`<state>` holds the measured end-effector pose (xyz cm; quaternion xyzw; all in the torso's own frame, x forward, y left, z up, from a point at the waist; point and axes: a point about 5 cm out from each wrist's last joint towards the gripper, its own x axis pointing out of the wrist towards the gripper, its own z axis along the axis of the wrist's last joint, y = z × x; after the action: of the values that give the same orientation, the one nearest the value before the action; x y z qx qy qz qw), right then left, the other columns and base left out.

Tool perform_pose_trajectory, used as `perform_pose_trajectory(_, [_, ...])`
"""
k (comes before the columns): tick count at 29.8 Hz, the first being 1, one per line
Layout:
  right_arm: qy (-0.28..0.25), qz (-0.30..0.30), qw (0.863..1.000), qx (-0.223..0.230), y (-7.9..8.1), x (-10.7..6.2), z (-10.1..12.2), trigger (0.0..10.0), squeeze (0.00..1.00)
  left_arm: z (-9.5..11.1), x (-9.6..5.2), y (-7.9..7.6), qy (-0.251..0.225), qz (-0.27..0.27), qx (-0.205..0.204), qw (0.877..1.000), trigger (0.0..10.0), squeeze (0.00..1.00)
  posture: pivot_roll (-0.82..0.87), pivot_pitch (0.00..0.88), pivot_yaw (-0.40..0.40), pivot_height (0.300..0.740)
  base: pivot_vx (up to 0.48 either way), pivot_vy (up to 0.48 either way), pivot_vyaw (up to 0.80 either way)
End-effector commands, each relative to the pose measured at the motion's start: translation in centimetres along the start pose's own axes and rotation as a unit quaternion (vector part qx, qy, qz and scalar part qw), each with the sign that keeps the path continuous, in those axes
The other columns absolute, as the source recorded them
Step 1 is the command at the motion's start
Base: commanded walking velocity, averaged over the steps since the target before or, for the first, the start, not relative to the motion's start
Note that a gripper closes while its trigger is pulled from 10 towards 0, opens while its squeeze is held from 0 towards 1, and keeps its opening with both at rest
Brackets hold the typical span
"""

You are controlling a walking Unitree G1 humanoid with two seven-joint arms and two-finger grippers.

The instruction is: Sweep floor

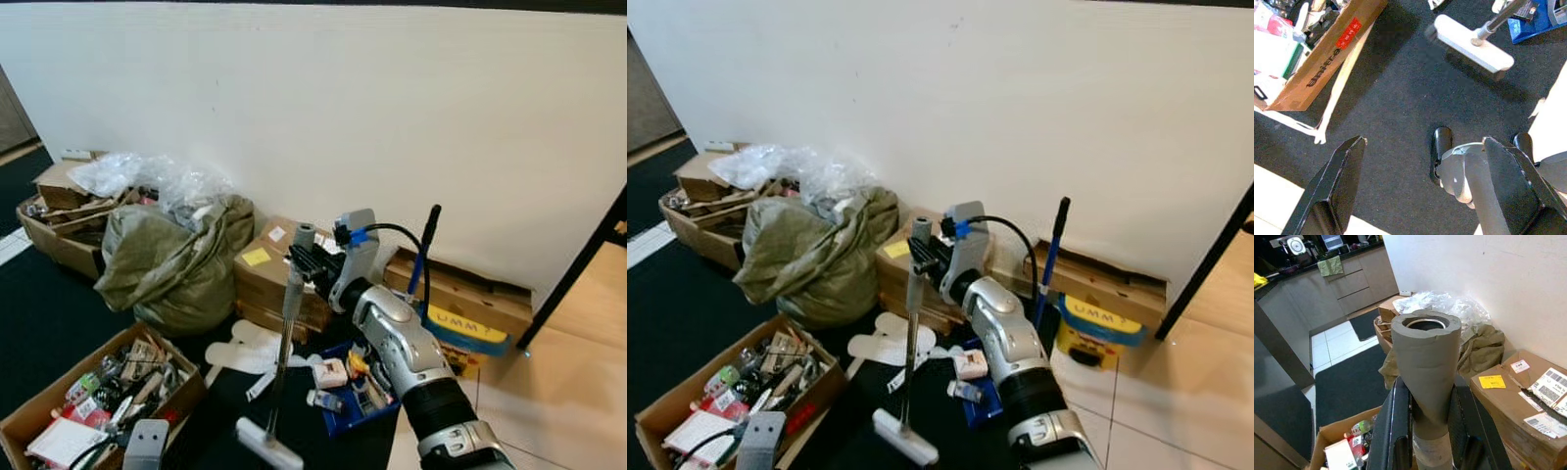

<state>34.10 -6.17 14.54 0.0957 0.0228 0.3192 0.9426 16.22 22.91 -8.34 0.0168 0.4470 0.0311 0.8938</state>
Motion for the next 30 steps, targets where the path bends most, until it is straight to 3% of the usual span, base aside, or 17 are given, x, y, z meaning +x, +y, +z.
perform_pose_trajectory(1, [-0.021, 0.029, 0.999, 0.001, 0.8, 0.3, 0.8, 10.0, 0.00, -0.5, -0.1, -0.2, 0.007, -0.002, 0.003, 1.000, 10.0, 0.00, -0.04, 0.000, 0.010, 0.740, 0.386, 0.000, 0.00])
perform_pose_trajectory(9, [-0.020, 0.060, 0.998, -0.001, 1.4, 0.2, 0.9, 10.0, 0.00, -0.6, -0.3, 0.4, 0.002, -0.003, 0.004, 1.000, 10.0, 0.00, -0.04, 0.000, 0.010, 0.740, 0.388, 0.000, 0.59])
perform_pose_trajectory(19, [-0.013, 0.017, 1.000, 0.003, 0.7, 0.4, 0.7, 10.0, 0.00, -0.5, -0.3, 0.6, -0.001, -0.008, 0.012, 1.000, 10.0, 0.00, -0.04, 0.000, 0.013, 0.740, 0.384, 0.000, 0.07])
perform_pose_trajectory(24, [0.004, -0.005, 1.000, 0.013, 0.4, 0.4, 0.5, 10.0, 0.00, 0.4, 0.4, -2.2, -0.005, -0.013, 0.002, 1.000, 10.0, 0.00, -0.04, 0.000, 0.013, 0.740, 0.214, 0.000, -0.32])
perform_pose_trajectory(30, [0.015, -0.040, 0.999, 0.031, -0.3, 0.3, 0.3, 10.0, 0.00, 0.5, 0.5, -2.5, 0.000, -0.016, 0.004, 1.000, 10.0, 0.00, -0.05, 0.000, 0.014, 0.740, 0.000, 0.000, -0.79])
